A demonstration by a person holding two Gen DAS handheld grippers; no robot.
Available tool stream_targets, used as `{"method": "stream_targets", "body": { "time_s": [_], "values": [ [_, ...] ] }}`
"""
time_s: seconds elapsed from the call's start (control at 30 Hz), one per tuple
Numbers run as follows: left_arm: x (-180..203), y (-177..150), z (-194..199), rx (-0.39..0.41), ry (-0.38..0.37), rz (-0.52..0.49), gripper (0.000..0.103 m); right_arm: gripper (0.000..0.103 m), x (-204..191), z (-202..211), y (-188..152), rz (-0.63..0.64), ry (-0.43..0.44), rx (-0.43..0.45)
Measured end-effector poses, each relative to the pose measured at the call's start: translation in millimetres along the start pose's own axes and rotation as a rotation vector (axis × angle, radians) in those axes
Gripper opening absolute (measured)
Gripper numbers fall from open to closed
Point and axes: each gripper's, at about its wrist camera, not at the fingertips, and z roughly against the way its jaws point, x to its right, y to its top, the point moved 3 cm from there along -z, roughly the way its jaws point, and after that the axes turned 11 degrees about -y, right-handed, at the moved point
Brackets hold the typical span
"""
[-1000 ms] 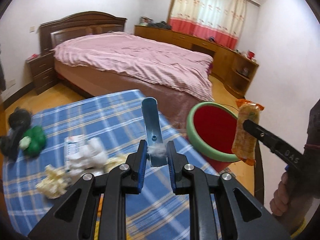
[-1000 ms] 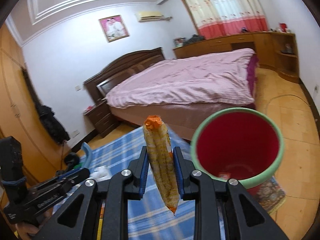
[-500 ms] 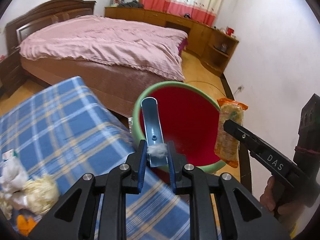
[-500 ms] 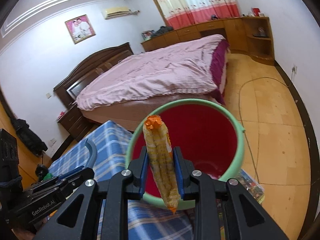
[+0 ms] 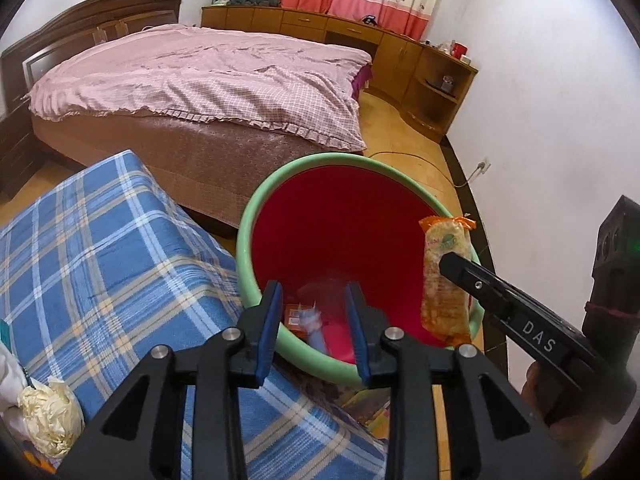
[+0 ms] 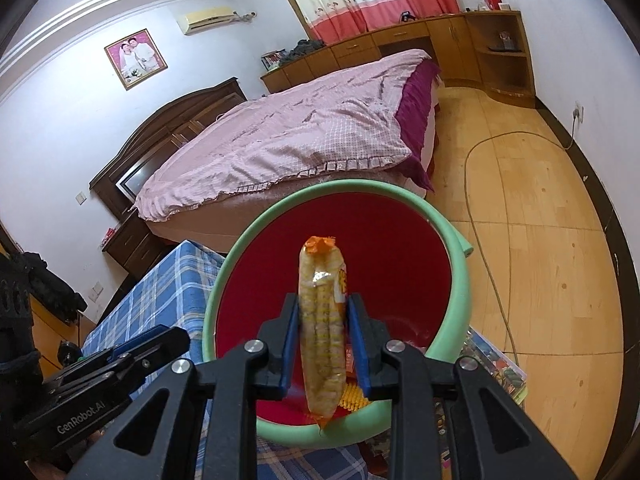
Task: Collect trash
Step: 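Carry the scoop and corn bag over the red bucket and open both tools, then move both open tools back over the table toward the crumpled bags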
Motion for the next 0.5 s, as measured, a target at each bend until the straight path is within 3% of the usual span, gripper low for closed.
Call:
{"method": "stream_targets", "body": {
  "time_s": [0.1, 0.2, 0.5],
  "values": [
    [-4, 0, 6, 0.011, 0.012, 0.008, 0.032, 0.034, -1, -2, -1, -0.003, 0.009, -0.010],
    [-8, -2, 14, 0.018, 0.034, 0.020, 0.032, 0.050, -2, 1, -1, -0.005, 0.011, -0.003],
    [-31, -13, 61, 0.066, 0.099, 0.072, 0.032, 0.056, -24, 21, -5, 0.018, 0.026, 0.017]
  ]
}}
